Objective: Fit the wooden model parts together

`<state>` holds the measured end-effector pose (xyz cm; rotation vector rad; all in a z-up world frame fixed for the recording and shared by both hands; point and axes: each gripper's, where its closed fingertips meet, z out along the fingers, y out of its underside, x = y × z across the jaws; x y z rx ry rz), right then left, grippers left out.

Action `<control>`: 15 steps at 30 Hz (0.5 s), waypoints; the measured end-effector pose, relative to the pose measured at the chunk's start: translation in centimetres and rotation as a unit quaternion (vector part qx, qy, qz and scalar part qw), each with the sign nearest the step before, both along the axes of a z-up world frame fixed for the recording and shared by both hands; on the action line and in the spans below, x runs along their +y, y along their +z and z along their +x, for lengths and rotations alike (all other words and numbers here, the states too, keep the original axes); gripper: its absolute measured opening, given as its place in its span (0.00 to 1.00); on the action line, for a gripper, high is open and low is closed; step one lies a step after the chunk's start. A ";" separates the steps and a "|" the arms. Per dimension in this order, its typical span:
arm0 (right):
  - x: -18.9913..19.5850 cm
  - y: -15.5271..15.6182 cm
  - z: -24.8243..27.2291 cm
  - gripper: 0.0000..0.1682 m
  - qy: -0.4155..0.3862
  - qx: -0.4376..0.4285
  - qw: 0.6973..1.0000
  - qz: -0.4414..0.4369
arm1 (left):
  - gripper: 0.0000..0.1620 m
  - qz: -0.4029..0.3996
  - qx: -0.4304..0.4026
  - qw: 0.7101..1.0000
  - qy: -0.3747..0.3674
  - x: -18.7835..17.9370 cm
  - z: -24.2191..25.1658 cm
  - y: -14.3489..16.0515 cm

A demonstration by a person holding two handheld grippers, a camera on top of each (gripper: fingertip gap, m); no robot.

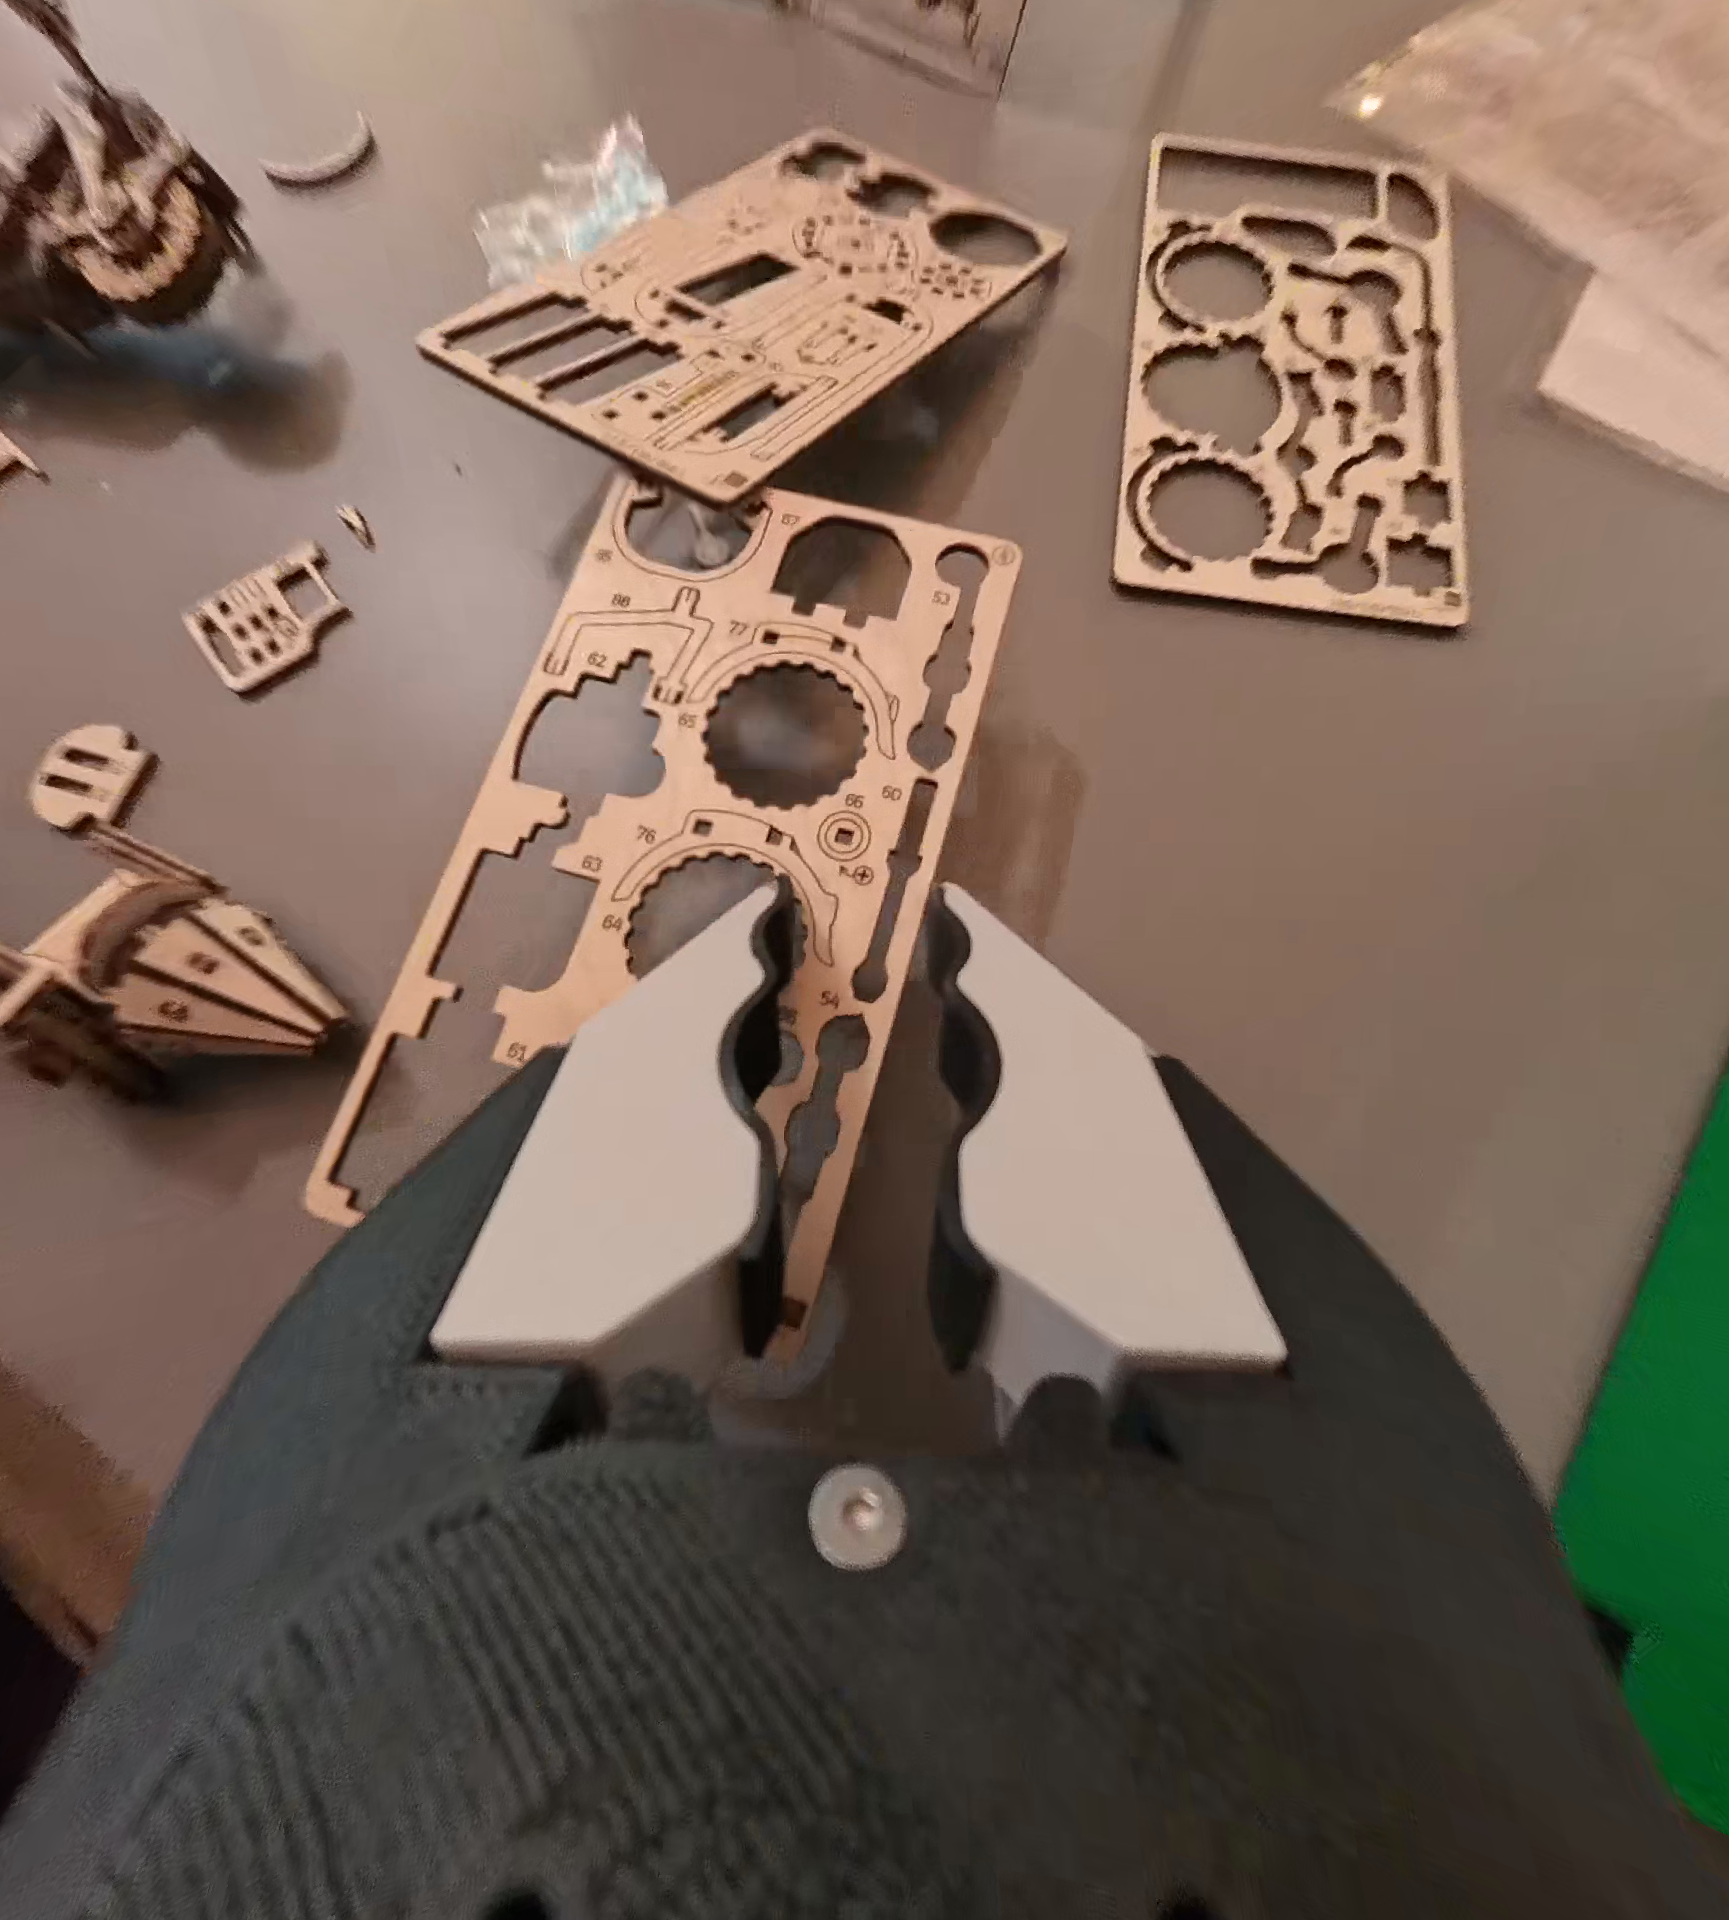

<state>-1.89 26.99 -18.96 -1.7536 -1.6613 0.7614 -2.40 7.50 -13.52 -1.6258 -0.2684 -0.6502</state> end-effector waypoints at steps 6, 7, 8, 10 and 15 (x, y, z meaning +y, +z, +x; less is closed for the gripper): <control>1.6 0.5 1.6 0.15 -0.018 -0.010 1.000 -0.004 | 0.26 0.006 -0.026 1.000 0.003 0.4 -0.2 0.2; 1.9 0.3 1.9 0.15 -0.021 -0.015 1.000 -0.007 | 0.26 0.007 -0.027 1.000 0.004 0.4 -0.1 0.2; 2.3 0.1 2.2 0.15 -0.024 -0.021 0.999 -0.010 | 0.26 0.006 -0.026 1.000 0.005 0.5 -0.1 0.2; 3.0 -0.2 2.8 0.14 -0.030 -0.033 0.999 -0.010 | 0.26 0.004 -0.019 1.000 0.008 0.6 -0.1 0.2; 3.2 2.7 2.6 0.14 -0.021 0.027 0.999 -0.007 | 0.26 0.018 -0.029 0.999 0.016 0.7 0.0 0.8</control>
